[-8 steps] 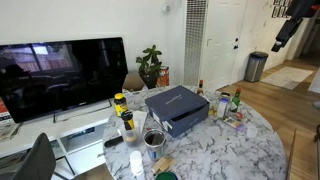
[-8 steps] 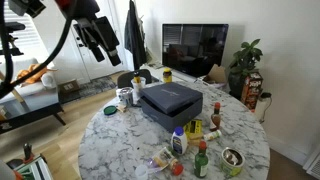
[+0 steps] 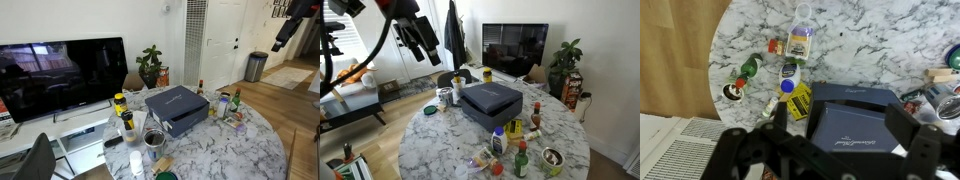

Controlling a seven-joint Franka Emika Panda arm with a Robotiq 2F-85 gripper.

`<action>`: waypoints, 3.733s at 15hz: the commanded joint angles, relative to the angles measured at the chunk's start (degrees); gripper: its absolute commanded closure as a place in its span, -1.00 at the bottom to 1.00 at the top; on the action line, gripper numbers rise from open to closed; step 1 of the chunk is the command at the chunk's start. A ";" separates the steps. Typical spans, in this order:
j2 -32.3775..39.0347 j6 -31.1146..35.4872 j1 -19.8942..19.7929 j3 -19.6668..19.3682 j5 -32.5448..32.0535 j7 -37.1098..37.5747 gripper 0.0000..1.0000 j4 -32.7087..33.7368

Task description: Pick up the blue box lid and place it upside down on the table

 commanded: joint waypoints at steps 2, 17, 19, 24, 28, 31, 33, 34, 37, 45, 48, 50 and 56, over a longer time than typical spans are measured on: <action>0.02 -0.11 0.28 -0.17 -0.17 0.19 -1.00 0.10; 32.54 38.47 11.11 0.30 35.53 14.21 -1.00 -8.00; 39.40 43.88 14.18 -0.11 44.00 13.85 -1.00 -6.59; 41.95 44.58 12.97 2.28 47.73 12.74 -1.00 -5.77; 42.69 44.85 13.84 1.34 52.72 9.96 -1.00 -4.41; 46.47 46.37 17.67 -1.54 65.27 3.28 -1.00 -1.69; 47.87 46.06 18.26 -1.86 73.98 -4.03 -1.00 -0.06; 49.21 46.05 18.32 -1.64 77.10 -7.49 -1.00 0.77; 54.42 46.75 18.07 -0.71 84.31 -15.77 -1.00 3.48; 67.86 49.49 16.82 0.17 108.29 -36.77 -1.00 14.24; 71.24 48.94 16.65 -0.41 116.83 -43.35 -1.00 17.63; 73.18 48.75 16.59 -0.92 120.82 -46.70 -1.00 19.17; 76.41 47.37 16.57 -2.56 130.50 -54.42 -1.00 21.75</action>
